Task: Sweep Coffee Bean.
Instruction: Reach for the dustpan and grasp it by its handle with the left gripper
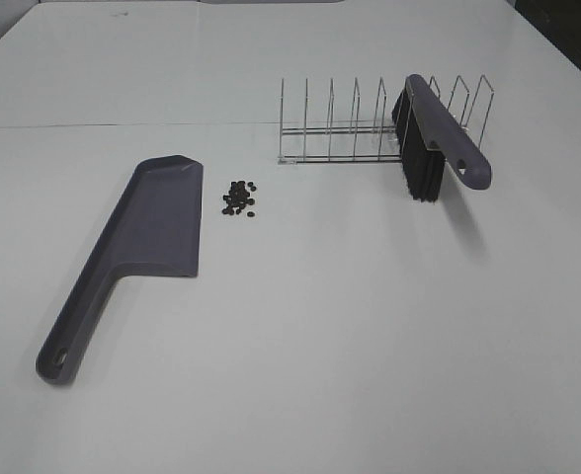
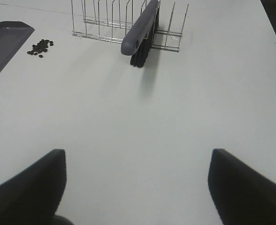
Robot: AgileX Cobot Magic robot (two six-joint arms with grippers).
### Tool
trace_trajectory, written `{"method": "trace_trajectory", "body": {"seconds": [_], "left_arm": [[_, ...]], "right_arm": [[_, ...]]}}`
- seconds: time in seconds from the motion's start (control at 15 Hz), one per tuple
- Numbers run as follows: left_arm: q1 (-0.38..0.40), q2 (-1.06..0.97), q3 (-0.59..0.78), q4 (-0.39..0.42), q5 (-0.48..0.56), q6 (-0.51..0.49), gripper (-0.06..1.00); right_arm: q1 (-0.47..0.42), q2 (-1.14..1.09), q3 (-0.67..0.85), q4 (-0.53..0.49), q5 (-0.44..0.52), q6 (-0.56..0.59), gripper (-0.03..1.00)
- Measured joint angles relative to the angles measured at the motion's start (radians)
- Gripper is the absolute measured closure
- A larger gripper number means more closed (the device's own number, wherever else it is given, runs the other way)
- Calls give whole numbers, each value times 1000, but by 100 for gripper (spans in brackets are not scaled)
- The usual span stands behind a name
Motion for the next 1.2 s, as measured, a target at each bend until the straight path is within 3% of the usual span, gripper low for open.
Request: {"method": "trace_trajectory", "body": {"seconds": [1.2], "left_arm": [[0,0,0,0,0,0,26]], "right_arm": [[0,0,0,0,0,0,24]]}}
